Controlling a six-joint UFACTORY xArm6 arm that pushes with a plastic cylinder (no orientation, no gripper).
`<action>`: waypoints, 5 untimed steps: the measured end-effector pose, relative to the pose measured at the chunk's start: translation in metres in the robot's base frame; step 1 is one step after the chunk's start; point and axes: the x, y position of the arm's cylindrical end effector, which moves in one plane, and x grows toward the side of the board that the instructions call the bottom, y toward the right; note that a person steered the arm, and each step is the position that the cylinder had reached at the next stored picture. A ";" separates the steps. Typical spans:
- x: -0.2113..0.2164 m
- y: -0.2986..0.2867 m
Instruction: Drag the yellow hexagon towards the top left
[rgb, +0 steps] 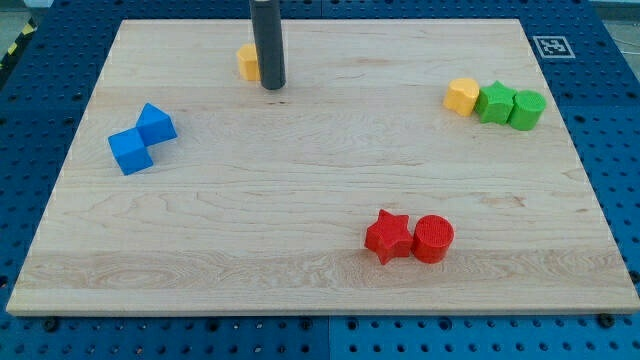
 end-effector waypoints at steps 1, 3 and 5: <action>0.000 -0.015; -0.002 0.013; -0.018 -0.018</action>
